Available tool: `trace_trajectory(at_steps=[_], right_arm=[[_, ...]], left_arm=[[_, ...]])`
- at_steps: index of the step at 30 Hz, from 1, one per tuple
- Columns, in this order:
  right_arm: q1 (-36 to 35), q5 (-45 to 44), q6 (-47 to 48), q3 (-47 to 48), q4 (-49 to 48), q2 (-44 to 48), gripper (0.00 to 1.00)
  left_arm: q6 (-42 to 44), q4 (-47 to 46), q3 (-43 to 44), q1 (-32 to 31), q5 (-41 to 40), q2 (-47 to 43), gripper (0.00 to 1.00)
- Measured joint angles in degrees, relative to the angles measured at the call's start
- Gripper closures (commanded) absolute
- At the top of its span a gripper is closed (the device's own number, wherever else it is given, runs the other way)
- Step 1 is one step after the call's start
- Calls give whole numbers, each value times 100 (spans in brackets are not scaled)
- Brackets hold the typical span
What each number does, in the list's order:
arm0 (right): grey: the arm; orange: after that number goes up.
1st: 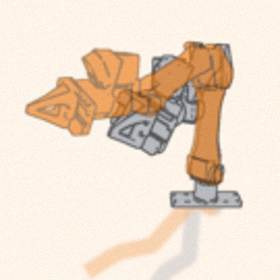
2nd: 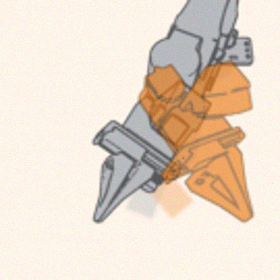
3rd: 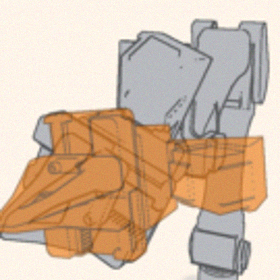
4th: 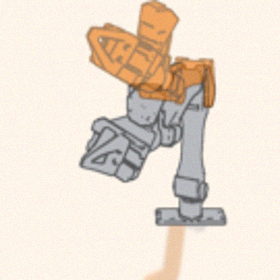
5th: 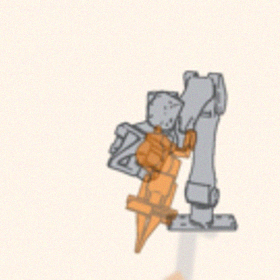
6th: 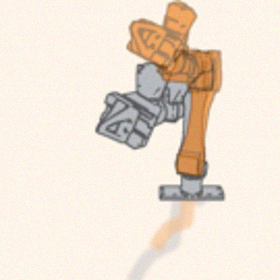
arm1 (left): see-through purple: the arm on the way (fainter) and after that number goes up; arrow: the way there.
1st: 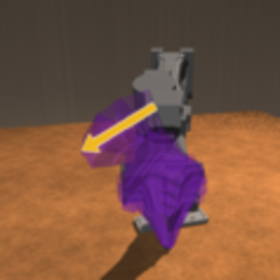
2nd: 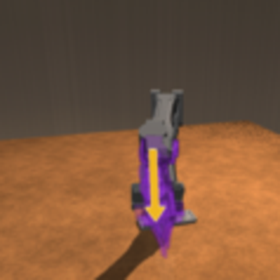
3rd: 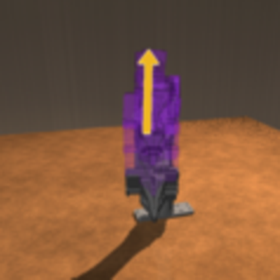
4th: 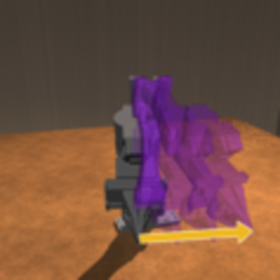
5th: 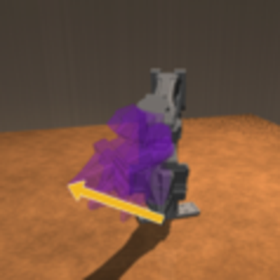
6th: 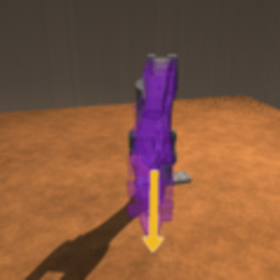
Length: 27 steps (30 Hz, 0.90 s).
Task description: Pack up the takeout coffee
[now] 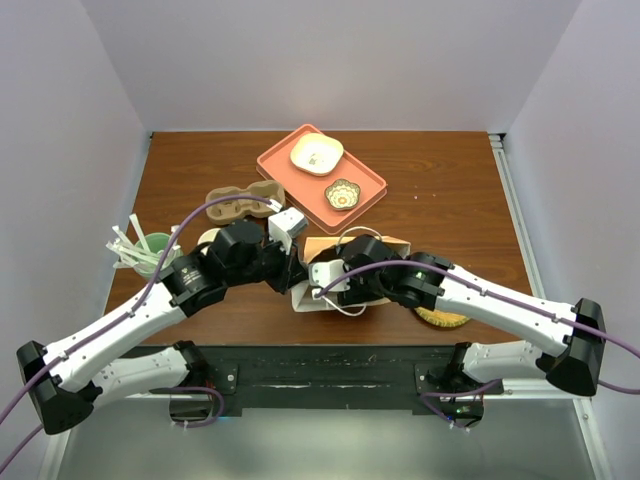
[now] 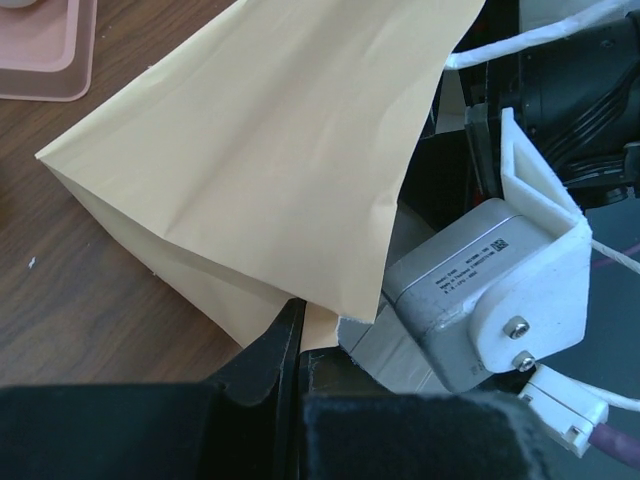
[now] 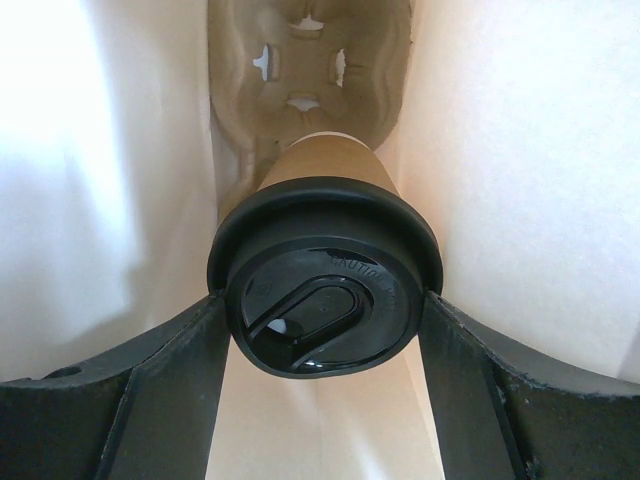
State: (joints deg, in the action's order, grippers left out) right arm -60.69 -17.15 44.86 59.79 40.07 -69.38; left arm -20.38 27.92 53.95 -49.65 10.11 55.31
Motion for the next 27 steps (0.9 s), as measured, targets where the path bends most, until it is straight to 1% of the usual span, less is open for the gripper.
trace_trajectory(at_steps=[7,27], right_arm=[[0,151,22,315,411,-114,78],[37,31,164,262,446,-11,79]], left_arm=[[4,107,188,0,-9,118,100],[262,304,330,-4,-247,125,100]])
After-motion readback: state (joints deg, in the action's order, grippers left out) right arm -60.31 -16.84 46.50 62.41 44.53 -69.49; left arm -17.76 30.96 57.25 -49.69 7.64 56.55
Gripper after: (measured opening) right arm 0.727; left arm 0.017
